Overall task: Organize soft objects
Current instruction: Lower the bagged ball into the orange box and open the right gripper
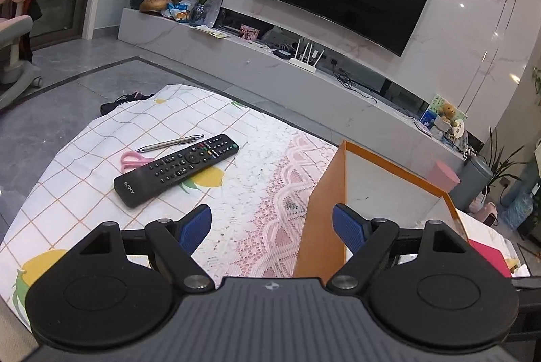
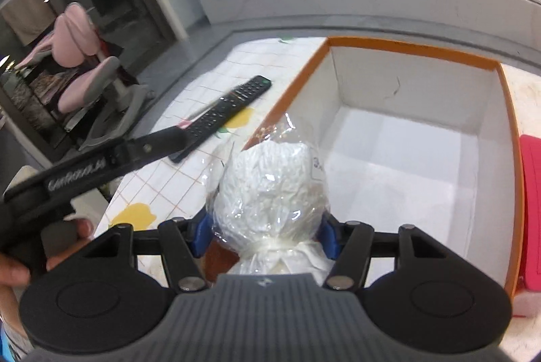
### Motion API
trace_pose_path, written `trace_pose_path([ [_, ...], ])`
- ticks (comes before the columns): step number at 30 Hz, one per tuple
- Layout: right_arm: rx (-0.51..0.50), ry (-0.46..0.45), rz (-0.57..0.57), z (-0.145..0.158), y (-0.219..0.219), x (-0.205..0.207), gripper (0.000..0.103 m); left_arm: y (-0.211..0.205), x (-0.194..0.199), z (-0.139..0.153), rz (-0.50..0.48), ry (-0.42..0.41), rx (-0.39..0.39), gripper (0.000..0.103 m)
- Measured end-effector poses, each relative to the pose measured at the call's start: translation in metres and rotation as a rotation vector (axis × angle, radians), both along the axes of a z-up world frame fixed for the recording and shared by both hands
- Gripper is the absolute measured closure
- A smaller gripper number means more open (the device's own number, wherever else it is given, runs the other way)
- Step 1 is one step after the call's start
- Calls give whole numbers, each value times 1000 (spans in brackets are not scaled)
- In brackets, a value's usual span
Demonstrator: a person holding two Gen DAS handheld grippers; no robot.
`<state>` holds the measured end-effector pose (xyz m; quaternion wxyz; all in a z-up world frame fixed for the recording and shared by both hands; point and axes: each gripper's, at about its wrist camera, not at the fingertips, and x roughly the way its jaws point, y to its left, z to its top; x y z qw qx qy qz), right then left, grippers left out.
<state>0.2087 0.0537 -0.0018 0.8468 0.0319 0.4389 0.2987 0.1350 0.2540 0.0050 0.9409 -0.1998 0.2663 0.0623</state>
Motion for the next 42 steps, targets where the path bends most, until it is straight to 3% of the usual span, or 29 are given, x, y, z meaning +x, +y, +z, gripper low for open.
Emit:
trace_pose_path([
  [2, -87, -64, 4, 6, 15, -5, 42, -2, -1, 0, -6, -2, -2, 8],
  [6, -348, -290, 4, 20, 43, -29, 42, -6, 0, -1, -14, 13, 14, 8],
  [9, -389, -299, -8, 20, 34, -32, 42, -8, 0, -2, -18, 26, 21, 8],
  [11, -394, -314, -61, 15, 21, -29, 42, -11, 1, -1, -22, 26, 23, 8],
  [14, -484, -347, -164, 5, 8, -10, 43, -14, 0, 0, -30, 22, 29, 8],
  [16, -421, -302, -188, 1, -2, 8, 43, -14, -1, 0, -31, 21, 34, 8],
  [18, -288, -236, -166, 4, -10, 20, 43, -14, -1, -1, -25, 25, 35, 8],
  [21, -45, -40, -64, 6, -12, 36, 43, -11, 1, -2, -19, 36, 27, 8],
  [22, -10, 32, -81, 3, -12, 41, 42, -11, 1, -3, -18, 39, 25, 8],
  [23, -16, 41, -142, 2, -13, 43, 42, -11, 1, -3, -20, 40, 25, 8],
  [24, -62, -8, -191, 3, -12, 42, 41, -11, 1, -3, -23, 42, 27, 8],
  [26, -241, -181, -252, 8, -6, 38, 43, -12, 1, -3, -29, 42, 34, 8],
  [27, -273, -228, -268, 10, -7, 37, 44, -13, 1, -3, -33, 41, 36, 8],
  [28, -228, -222, -244, 12, -12, 36, 44, -13, 1, -3, -36, 39, 36, 8],
  [31, -28, -82, -207, 15, -34, 37, 44, -13, 1, -3, -33, 40, 34, 8],
  [36, -116, -85, -195, 14, -31, 29, 44, -17, 2, -3, -37, 53, 34, 8],
  [42, -83, 9, -168, -7, -19, 31, 43, -19, 3, -4, -35, 67, 51, 8],
])
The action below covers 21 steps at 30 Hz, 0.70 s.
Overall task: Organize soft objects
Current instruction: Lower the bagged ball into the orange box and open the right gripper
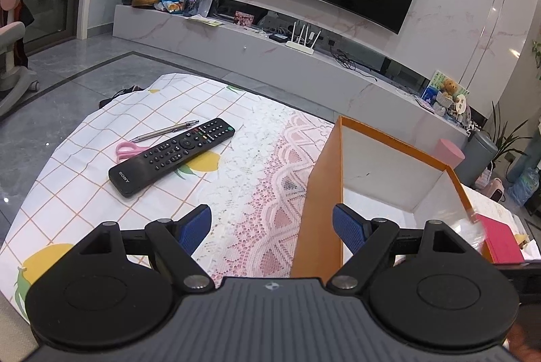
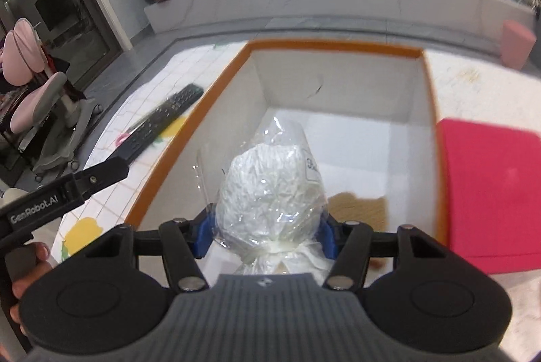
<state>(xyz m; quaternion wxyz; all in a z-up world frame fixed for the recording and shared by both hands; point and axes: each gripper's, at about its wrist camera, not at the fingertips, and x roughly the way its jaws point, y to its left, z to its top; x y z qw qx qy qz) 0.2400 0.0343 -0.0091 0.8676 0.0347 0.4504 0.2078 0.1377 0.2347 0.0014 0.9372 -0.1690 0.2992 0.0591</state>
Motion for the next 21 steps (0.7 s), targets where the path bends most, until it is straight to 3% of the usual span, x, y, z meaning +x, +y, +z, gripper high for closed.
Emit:
trace_pose_path([
  [5, 81, 50, -6, -19, 5, -13, 43, 3, 1, -2, -3, 11, 0, 8],
  [8, 112, 66, -92, -26, 8, -7, 40, 3, 2, -2, -4, 15, -1, 8],
  [13, 296, 159, -190, -38, 2, 5, 40, 2, 0, -1, 7, -1, 23, 8],
  [17, 280, 156, -200, -40, 3, 2, 40, 4, 0, -1, 4, -1, 14, 8],
  [21, 409, 211, -166, -42, -1, 5, 21, 2, 0, -1, 2, -2, 27, 8],
])
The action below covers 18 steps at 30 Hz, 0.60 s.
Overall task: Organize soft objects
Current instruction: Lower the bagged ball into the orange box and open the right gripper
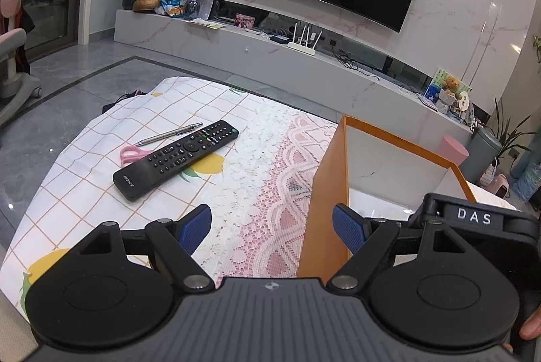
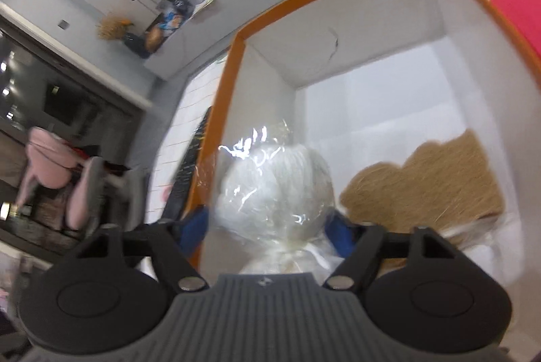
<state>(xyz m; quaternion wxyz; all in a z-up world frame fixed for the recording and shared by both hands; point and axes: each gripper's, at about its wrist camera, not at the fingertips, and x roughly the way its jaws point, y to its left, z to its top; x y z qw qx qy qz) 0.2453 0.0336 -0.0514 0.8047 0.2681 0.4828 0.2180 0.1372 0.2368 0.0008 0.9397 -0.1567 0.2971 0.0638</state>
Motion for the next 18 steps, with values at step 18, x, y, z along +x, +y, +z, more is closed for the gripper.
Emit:
trace_pose_path([
  [18, -273, -486, 226, 60, -1, -74, 5, -10, -8, 11, -3, -42, -15, 9],
])
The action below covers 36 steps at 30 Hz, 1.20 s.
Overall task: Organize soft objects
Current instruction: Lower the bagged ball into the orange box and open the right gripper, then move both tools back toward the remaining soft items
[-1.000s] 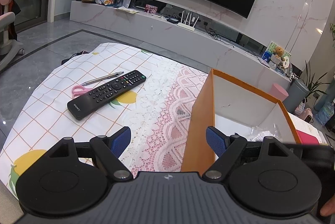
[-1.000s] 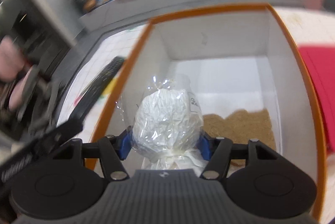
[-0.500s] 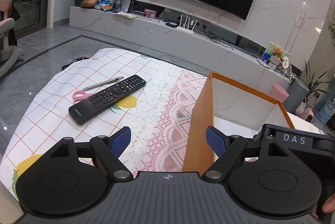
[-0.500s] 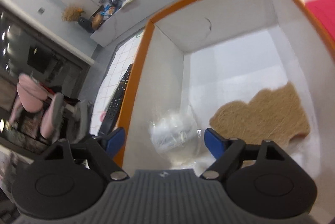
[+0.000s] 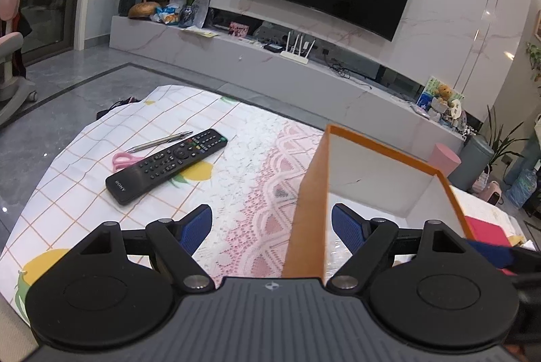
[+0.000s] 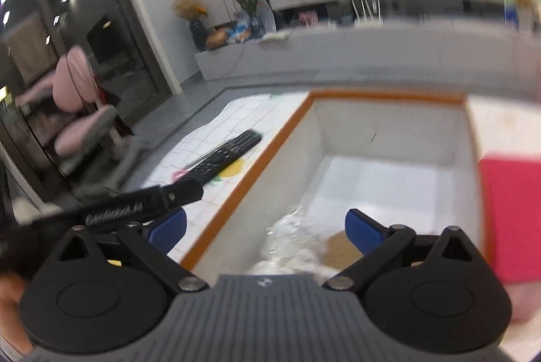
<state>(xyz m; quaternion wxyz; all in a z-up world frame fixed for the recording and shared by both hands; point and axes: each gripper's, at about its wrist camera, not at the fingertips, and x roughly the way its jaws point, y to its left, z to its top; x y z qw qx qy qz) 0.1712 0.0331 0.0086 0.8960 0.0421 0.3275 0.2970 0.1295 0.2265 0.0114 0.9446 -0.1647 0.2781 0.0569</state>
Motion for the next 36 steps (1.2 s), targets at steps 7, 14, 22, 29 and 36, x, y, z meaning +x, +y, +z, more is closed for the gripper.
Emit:
trace_pose_path([
  [7, -54, -132, -6, 36, -46, -32, 3, -14, -10, 9, -7, -34, -42, 9],
  [14, -131, -259, -72, 70, -107, -62, 3, -47, -17, 17, -64, -61, -32, 9],
  [22, -241, -360, -211, 55, -183, -79, 3, -104, -20, 22, -171, -72, 117, 9],
  [29, -228, -327, -347, 48, -240, -74, 3, -160, -35, 35, -278, -131, 183, 9],
  [36, -266, -363, -566, 70, -297, -79, 3, -233, -44, 26, -443, -167, 232, 8],
])
